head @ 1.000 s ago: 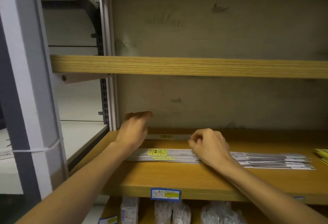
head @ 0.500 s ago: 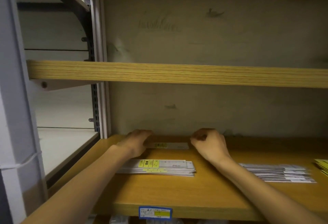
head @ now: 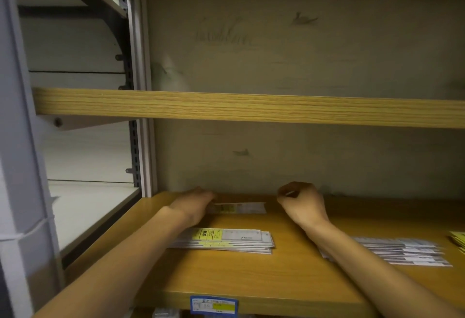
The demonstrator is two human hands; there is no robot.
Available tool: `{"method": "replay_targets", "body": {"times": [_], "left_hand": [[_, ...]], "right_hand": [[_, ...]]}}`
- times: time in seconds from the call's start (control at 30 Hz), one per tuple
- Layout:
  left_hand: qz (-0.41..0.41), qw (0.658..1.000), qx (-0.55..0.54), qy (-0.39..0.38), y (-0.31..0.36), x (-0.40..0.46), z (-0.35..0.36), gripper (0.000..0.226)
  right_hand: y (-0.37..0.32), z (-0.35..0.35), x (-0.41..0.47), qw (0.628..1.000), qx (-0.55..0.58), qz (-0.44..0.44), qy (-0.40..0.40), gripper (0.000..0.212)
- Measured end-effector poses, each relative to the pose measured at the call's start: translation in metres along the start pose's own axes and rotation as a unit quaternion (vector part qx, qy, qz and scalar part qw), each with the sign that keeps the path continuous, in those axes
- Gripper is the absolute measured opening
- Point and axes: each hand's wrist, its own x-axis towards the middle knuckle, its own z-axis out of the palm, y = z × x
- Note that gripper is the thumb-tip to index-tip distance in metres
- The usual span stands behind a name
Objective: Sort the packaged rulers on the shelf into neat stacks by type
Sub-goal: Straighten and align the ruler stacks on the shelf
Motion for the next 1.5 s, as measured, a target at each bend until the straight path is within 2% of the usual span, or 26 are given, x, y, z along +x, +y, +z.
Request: {"method": "replay_targets", "body": {"times": [0.2, 0.37, 0.5, 0.67, 0.83, 0.9, 0.97, 1.03, 1.23, 1.3, 1.5], "left_hand": [[0.002, 0.999, 0.012, 0.032, 0.001, -0.008, -0.005, 0.039], [0.019, 0.997, 0.007, 0.079, 0.009, -0.016, -0.017, 0.033], [0.056, 0.992, 0.018, 0.115, 0.020, -0.021, -0.024, 0.034], [0.081, 0.986, 0.021, 0.143, 0.018, -0.019, -0.024, 0.036], [0.135, 0.969, 0.019, 0.205, 0.003, -0.012, -0.021, 0.019], [0.122, 0.978, 0.009, 0.170, 0.002, -0.012, -0.021, 0.019], [0.096, 0.992, -0.008, 0.081, 0.001, -0.012, -0.019, 0.019], [0.078, 0.996, -0.026, 0.025, -0.002, -0.009, -0.014, 0.024], [0.026, 0.996, -0.053, -0.066, -0.002, 0.002, -0.006, 0.046], [0.010, 0.995, -0.061, -0.079, -0.001, 0.005, -0.004, 0.047], [0.030, 0.998, -0.026, -0.052, 0.003, 0.011, -0.004, 0.034]], "right_hand": [[-0.005, 0.006, 0.002, 0.999, 0.046, 0.027, 0.004, 0.007], [-0.015, 0.012, 0.004, 0.980, 0.158, 0.122, -0.002, 0.015], [-0.021, 0.016, 0.007, 0.966, 0.210, 0.154, -0.001, 0.024], [-0.022, 0.024, 0.009, 0.959, 0.227, 0.169, 0.028, 0.015], [-0.018, 0.023, 0.015, 0.948, 0.250, 0.185, 0.071, 0.015], [-0.015, 0.022, 0.017, 0.945, 0.263, 0.177, 0.084, 0.018], [-0.013, 0.022, 0.020, 0.943, 0.267, 0.174, 0.094, 0.016], [-0.012, 0.022, 0.022, 0.942, 0.271, 0.171, 0.099, 0.009], [-0.008, 0.022, 0.027, 0.943, 0.280, 0.153, 0.095, 0.013], [-0.006, 0.022, 0.028, 0.943, 0.282, 0.151, 0.096, 0.013], [0.000, 0.022, 0.033, 0.945, 0.277, 0.153, 0.088, 0.016]]}}
